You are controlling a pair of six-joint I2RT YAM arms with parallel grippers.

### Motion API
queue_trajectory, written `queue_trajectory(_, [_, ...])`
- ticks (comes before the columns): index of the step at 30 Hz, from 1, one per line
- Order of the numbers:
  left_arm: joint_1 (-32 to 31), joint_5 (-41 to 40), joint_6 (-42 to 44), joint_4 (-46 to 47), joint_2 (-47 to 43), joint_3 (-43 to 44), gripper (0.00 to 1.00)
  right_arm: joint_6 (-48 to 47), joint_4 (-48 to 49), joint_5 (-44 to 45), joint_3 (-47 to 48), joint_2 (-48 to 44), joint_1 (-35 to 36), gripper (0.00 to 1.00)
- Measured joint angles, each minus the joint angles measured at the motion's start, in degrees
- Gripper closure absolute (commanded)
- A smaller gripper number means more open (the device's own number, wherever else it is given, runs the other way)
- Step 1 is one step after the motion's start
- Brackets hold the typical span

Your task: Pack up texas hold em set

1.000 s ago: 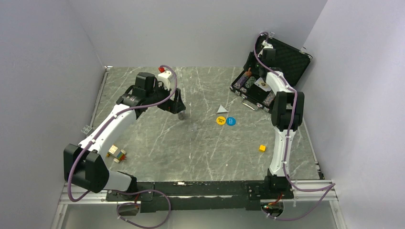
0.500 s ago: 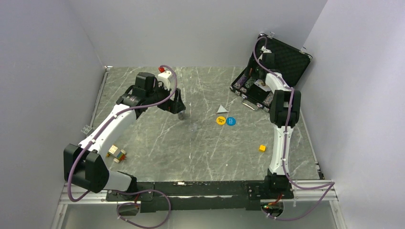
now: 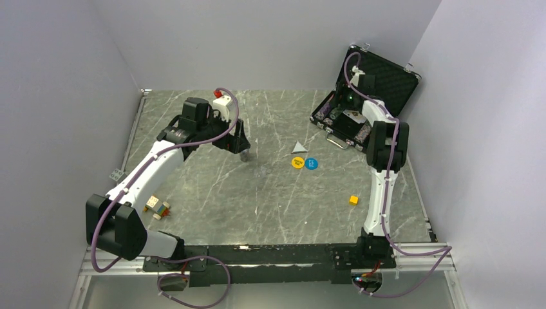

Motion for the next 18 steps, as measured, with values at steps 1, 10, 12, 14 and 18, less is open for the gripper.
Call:
queue_trajectory(1, [0.0, 0.0, 0.0, 0.0, 0.0, 0.0, 0.01, -0.5, 0.0, -0.9, -0.1, 0.0, -0.1, 0.32])
queue_trajectory(10, [0.0, 0.0, 0.0, 0.0, 0.0, 0.0, 0.01, -4.1, 1.6, -9.2, -7.6, -3.7, -0.5, 0.34])
queue_trajectory(12, [0.0, 0.0, 0.0, 0.0, 0.0, 0.0, 0.01, -5.0, 2.2, -9.7, -8.1, -3.9, -0.6, 0.34])
queue_trajectory(14, [0.0, 0.0, 0.0, 0.0, 0.0, 0.0, 0.01, -5.7, 2.5, -10.1, -8.5, -4.0, -0.7, 0.34])
queue_trajectory(18, [0.0, 0.0, 0.0, 0.1, 0.0, 0.0, 0.01, -6.7, 2.9, -10.0, -9.3, -4.4, -0.7, 0.31])
